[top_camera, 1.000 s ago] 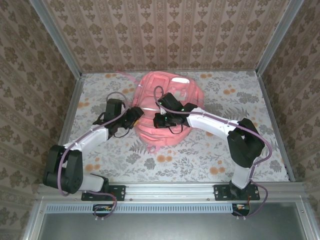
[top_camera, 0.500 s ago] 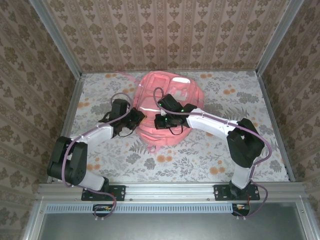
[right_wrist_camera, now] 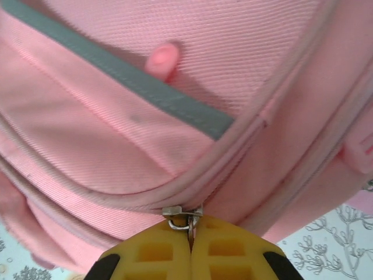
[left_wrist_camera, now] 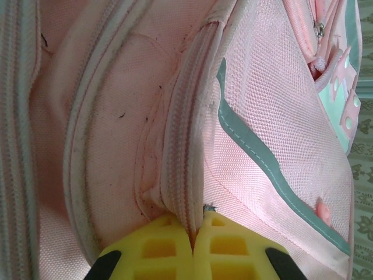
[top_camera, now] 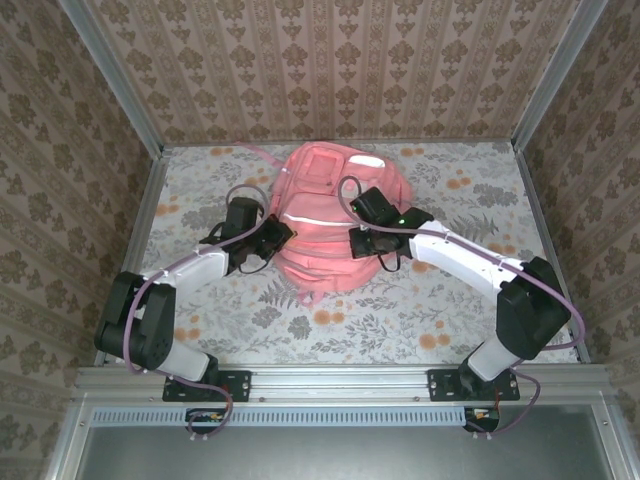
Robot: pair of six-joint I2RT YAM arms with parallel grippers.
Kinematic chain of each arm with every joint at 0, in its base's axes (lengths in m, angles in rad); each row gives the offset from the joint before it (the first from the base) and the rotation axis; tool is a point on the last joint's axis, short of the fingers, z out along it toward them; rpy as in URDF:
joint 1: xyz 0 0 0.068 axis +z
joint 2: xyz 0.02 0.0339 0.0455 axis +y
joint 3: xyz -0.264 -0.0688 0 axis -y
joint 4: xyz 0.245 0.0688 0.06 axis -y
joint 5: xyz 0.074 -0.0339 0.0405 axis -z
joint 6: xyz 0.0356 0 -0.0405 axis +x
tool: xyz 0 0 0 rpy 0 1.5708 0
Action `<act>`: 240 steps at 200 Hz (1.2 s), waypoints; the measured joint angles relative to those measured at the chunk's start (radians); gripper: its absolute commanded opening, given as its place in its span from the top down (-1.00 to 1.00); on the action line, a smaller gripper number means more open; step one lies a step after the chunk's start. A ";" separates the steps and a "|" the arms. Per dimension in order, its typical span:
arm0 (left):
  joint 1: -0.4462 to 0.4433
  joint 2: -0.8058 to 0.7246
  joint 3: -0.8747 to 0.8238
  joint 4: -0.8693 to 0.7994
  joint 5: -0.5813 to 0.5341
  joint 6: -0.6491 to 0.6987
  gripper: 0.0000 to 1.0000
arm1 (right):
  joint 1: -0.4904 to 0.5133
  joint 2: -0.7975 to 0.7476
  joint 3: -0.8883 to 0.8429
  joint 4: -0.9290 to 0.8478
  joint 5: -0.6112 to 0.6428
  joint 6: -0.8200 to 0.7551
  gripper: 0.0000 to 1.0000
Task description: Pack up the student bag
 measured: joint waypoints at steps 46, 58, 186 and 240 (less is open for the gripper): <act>0.002 0.015 0.014 0.015 0.045 0.029 1.00 | -0.056 0.018 0.014 0.008 -0.014 -0.020 1.00; 0.010 0.024 0.020 0.014 0.051 0.042 1.00 | -0.063 0.035 0.031 0.008 -0.010 -0.021 1.00; 0.044 0.055 0.100 -0.084 0.085 0.218 1.00 | -0.156 0.135 0.177 -0.055 -0.106 -0.443 0.85; 0.075 0.041 0.142 -0.177 0.060 0.287 0.00 | -0.209 0.082 0.165 -0.058 -0.143 -0.418 -0.42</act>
